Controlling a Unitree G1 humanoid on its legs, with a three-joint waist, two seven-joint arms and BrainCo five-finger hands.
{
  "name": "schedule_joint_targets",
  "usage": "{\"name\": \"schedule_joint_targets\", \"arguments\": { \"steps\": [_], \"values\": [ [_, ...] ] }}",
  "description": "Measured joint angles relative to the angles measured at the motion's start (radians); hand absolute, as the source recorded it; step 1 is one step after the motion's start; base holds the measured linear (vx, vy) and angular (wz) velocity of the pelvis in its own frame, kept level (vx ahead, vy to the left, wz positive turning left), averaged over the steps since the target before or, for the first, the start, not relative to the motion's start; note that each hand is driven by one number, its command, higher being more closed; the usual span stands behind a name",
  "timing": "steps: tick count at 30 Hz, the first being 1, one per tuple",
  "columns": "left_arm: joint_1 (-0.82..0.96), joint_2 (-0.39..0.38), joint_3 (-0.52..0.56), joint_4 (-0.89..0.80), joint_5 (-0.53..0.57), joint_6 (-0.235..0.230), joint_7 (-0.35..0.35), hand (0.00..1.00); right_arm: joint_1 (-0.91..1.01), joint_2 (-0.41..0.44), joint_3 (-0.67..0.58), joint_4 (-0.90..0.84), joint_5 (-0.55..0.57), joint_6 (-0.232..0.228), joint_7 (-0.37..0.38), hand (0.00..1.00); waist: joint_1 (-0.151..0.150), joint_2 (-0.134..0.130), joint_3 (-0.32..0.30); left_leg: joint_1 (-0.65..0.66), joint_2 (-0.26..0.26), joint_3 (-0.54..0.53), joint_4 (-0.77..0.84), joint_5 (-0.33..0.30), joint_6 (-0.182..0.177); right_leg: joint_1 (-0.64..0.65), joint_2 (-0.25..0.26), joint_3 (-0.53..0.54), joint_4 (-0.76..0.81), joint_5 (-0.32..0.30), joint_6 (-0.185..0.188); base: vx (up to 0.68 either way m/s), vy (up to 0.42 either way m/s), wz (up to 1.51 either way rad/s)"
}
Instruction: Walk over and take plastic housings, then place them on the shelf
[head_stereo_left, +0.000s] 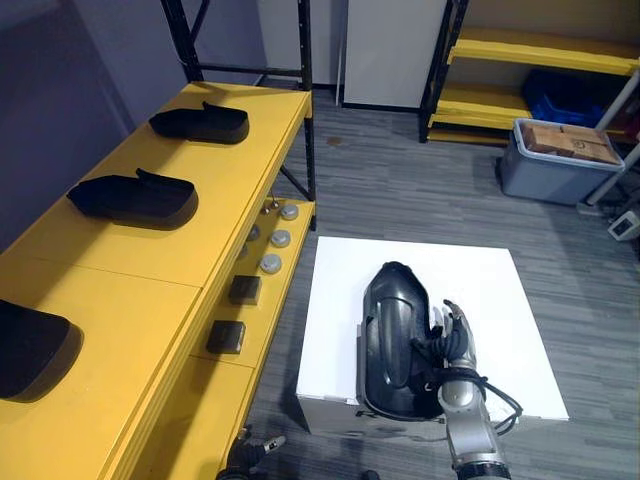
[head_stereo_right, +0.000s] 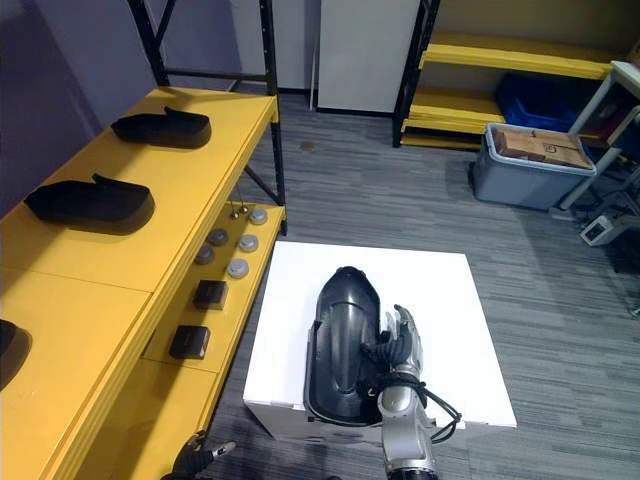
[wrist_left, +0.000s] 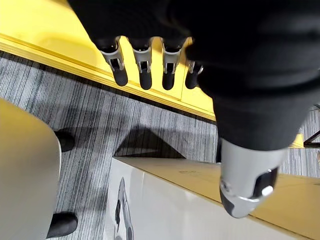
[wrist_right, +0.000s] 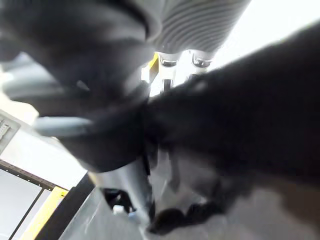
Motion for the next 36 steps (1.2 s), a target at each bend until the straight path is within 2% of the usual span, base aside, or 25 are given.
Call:
{"name": "schedule_joint_targets", "arguments": {
  "steps": [3,10,14,20,24,29,36],
  "values": [
    [-0.002,0.000,0.000,0.000,0.008,0.003,-0.012,0.00,-0.002,-0.025,-0.006,0.003,-0.013,0.000,0.026,1.00,0.000,-0.001,-0.001,0.000,0.000,-0.002,0.000,0.000,0.000,0.001,0.000,-0.002,0.000,0.000,0.000,0.00,0.001,0.01],
    [-0.003,0.005,0.000,0.000,0.009,0.006,-0.020,0.00,-0.020,-0.028,-0.029,0.041,-0.012,-0.006,0.050,1.00,0.000,-0.009,-0.004,0.013,0.001,-0.005,-0.009,0.002,-0.002,0.012,0.001,-0.008,-0.001,0.000,0.000,0.00,0.000,0.01],
    [-0.003,0.009,0.000,0.000,0.009,0.006,-0.018,0.00,-0.025,-0.027,-0.029,0.057,-0.004,-0.008,0.054,1.00,0.001,-0.021,-0.010,0.013,0.002,-0.007,-0.011,0.003,-0.001,0.012,0.002,-0.010,-0.001,0.000,0.000,0.00,0.000,0.00],
    [0.002,0.013,0.001,-0.040,-0.002,0.006,-0.005,0.00,-0.023,-0.028,-0.015,0.050,0.034,-0.008,0.051,1.00,0.001,-0.023,-0.010,0.013,0.002,-0.007,-0.012,0.004,0.000,0.010,0.001,-0.010,-0.001,0.000,0.000,0.00,0.000,0.00],
    [0.029,-0.005,0.027,-0.285,-0.005,-0.003,0.025,0.00,0.007,-0.030,0.023,-0.031,0.049,-0.014,0.032,1.00,0.009,-0.026,-0.012,-0.008,0.000,-0.008,-0.006,0.005,0.000,-0.007,0.001,-0.009,-0.001,0.000,0.000,0.00,0.000,0.00],
    [0.038,-0.042,0.143,-0.621,-0.025,-0.033,0.071,0.00,0.011,-0.027,0.048,-0.173,0.056,-0.043,-0.006,1.00,0.003,-0.026,-0.012,-0.019,-0.006,-0.008,0.009,0.006,0.000,-0.012,-0.004,-0.009,0.000,0.000,-0.001,0.03,0.005,0.00],
    [0.038,-0.077,0.133,-0.928,-0.061,-0.086,0.131,0.00,0.013,-0.023,0.092,-0.270,0.071,-0.079,-0.042,1.00,0.002,-0.025,-0.012,-0.014,-0.014,-0.009,0.018,0.006,0.001,-0.002,-0.012,-0.010,0.000,0.000,-0.001,0.00,0.000,0.00]
  ]
}}
